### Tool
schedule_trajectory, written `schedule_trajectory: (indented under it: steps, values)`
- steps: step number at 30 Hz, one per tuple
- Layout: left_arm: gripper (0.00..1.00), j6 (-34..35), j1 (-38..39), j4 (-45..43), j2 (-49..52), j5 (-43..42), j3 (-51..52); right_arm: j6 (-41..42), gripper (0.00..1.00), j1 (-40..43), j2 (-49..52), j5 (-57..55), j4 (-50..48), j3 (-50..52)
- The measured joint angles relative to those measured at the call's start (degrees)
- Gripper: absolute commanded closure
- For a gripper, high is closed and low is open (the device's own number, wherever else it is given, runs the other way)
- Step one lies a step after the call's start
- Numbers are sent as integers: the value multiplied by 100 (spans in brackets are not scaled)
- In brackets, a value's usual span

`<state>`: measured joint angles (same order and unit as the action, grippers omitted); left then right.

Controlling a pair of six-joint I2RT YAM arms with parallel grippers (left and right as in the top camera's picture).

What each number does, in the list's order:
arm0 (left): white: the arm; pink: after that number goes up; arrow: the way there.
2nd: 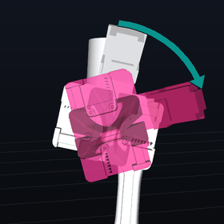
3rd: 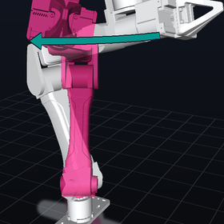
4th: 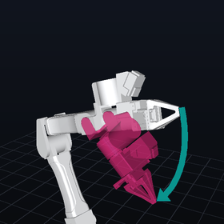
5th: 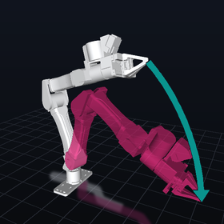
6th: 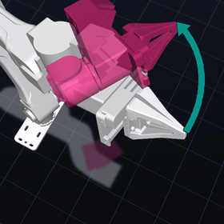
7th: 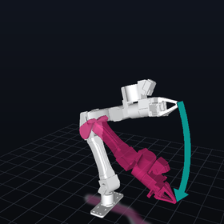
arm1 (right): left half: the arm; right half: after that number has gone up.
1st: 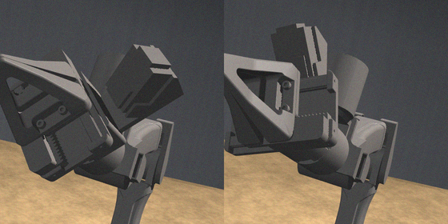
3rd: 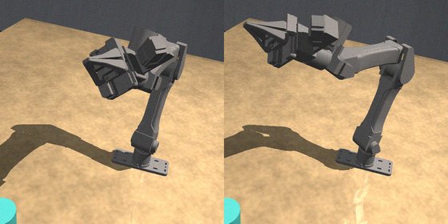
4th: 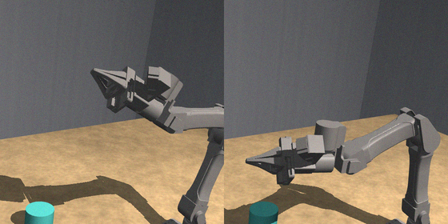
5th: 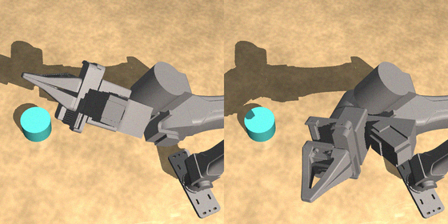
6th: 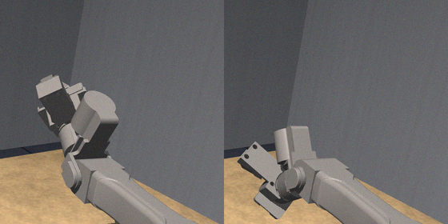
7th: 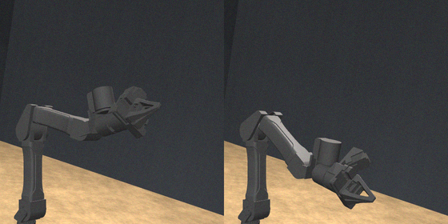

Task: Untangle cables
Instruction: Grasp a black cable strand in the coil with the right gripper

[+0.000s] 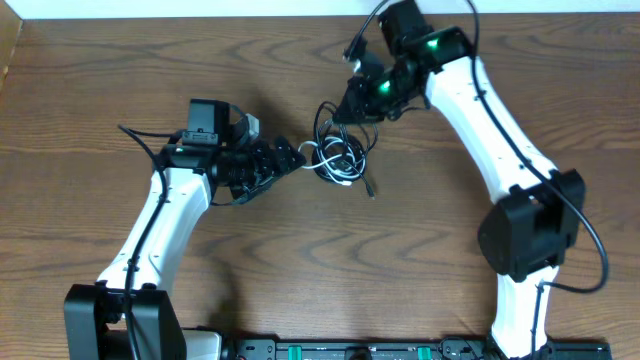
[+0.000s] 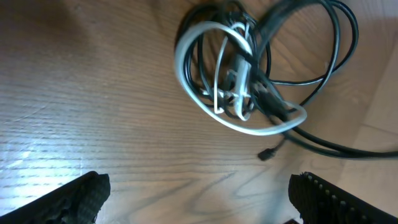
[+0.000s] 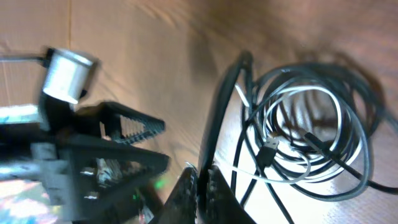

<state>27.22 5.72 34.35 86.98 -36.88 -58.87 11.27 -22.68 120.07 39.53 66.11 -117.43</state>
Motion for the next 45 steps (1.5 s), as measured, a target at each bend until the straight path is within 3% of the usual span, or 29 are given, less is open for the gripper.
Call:
schedule_trajectory:
  steps: [2,3,9,11,12,17,22,23,28,30,37,45]
  values:
    - [2,-2,116,-39,0,79,0,-17,83,-2,-144,-92,42,-52]
    - [2,0,173,-44,0,131,0,-28,76,-7,-205,-116,83,-76]
    - [2,0,396,-57,0,557,0,-251,14,-155,-306,-566,501,-103]
    - [2,0,396,-57,0,638,0,-251,2,-240,-306,-1069,634,-103]
    - [2,0,396,-57,0,662,0,-197,1,-275,-306,-1320,686,-103]
    - [2,0,396,-57,0,737,0,125,1,-317,-306,-2763,822,-83]
    - [2,0,396,-55,0,800,0,262,15,-304,-308,-3027,345,527]
    - [2,0,396,-59,0,826,0,286,20,-308,-308,-2979,186,739]
    - [2,0,396,-57,0,876,0,387,60,-376,-254,-2518,-876,1683]
    - [2,0,396,-57,0,876,0,505,68,-393,-232,-2393,-1165,1853]
    - [2,0,396,-50,0,879,0,664,79,-391,-232,-2238,-1493,1904]
    - [2,0,396,-48,0,879,0,820,78,-463,-232,-2374,-1401,1904]
